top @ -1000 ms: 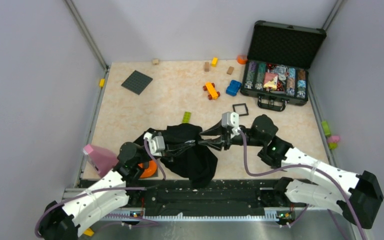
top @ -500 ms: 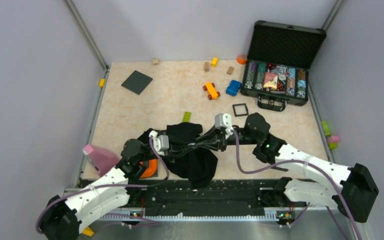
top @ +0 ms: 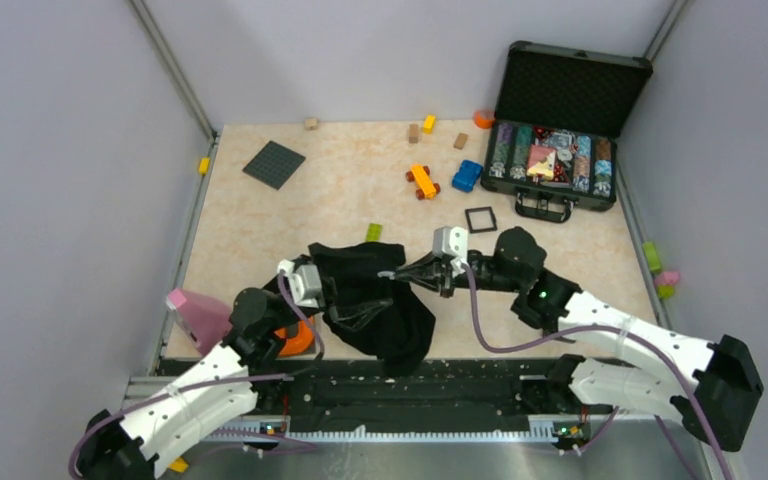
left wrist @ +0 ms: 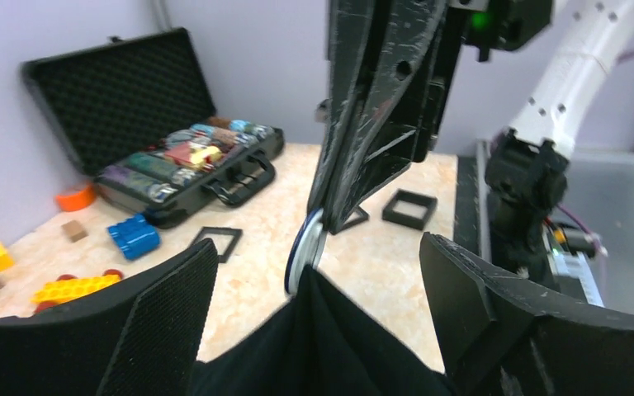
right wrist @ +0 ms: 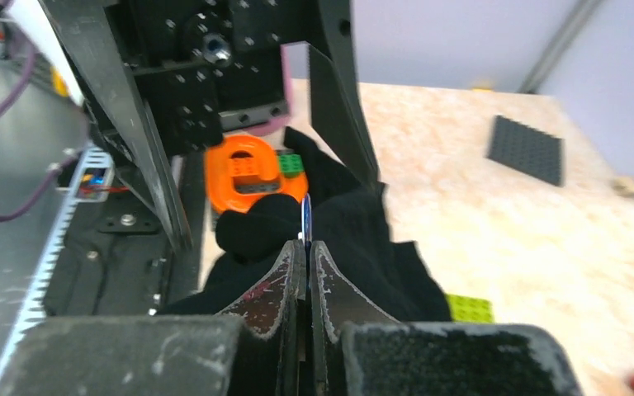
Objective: Remove the brooch from the garment
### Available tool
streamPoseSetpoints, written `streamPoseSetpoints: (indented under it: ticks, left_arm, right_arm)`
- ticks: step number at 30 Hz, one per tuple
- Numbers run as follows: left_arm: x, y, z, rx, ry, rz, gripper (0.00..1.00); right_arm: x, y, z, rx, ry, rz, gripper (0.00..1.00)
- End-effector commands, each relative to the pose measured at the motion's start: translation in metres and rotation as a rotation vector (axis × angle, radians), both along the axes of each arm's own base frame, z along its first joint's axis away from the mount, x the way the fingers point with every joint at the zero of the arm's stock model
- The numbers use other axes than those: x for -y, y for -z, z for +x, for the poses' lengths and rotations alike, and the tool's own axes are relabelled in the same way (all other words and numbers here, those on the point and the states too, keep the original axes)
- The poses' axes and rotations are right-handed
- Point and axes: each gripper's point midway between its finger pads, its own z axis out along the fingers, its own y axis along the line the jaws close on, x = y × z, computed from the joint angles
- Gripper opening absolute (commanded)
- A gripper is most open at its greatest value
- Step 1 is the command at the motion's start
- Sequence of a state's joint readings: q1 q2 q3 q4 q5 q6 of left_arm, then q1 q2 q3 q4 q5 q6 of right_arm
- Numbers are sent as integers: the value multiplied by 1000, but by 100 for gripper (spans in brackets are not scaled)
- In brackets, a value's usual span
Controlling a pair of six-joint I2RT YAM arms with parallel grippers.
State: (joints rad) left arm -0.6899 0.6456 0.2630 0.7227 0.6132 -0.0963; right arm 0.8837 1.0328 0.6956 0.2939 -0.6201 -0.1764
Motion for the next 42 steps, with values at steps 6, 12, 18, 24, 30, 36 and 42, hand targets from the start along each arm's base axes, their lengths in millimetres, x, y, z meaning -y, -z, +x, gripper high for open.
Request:
streamPoseSetpoints:
  ticks: [6, 12, 18, 24, 30, 36, 42]
  left_arm:
    - [-35, 10, 21, -190, -242, -120, 96]
    - [-28, 16, 25, -205, -221, -127, 95]
    - [-5, 20, 36, -211, -167, -34, 86]
    - [10, 12, 31, -211, -78, -17, 8]
    - [10, -4, 23, -220, -40, -48, 0]
    - [17, -17, 7, -231, 52, -64, 0]
    - [36, -17, -10, -262, 166, -59, 0]
  right_arm:
    - [31, -54, 18, 215, 216, 179, 0]
    - [25, -53, 15, 243, 197, 204, 0]
    - [20, -54, 14, 311, 209, 216, 0]
    - [14, -40, 23, 387, 262, 152, 0]
    - [9, -25, 38, 433, 341, 102, 0]
    - [9, -26, 52, 439, 432, 140, 0]
    - [21, -45, 62, 392, 543, 312, 0]
